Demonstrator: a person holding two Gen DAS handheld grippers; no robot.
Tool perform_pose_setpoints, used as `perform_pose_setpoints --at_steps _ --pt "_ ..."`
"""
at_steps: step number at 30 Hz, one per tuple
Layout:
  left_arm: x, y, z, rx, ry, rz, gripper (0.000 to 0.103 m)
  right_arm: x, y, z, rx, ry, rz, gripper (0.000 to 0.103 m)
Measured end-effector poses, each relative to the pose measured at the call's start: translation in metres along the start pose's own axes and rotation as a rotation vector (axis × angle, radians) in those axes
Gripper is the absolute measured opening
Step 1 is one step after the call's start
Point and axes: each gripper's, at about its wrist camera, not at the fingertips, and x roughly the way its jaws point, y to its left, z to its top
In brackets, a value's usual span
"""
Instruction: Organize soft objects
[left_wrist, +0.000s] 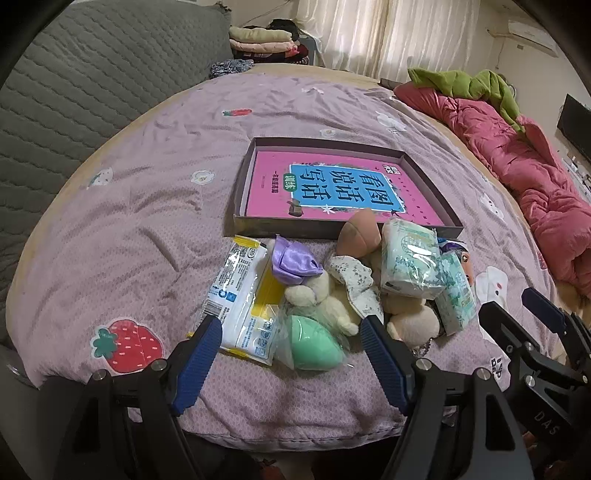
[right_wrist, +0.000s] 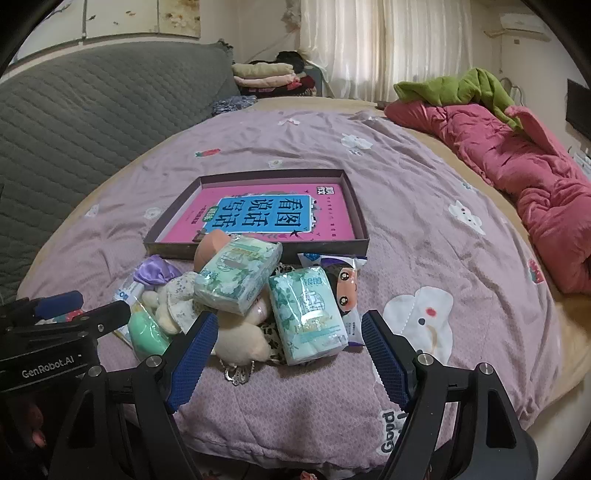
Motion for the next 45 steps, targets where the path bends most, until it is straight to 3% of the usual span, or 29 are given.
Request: perform_pose_setpoints --at_steps 45 --pt "0.0034 -0.0005 0.0013 0.011 0.015 -0.003 0.077 0.0009 0.0071 0.0029 -0.026 -0.001 0.006 0.081"
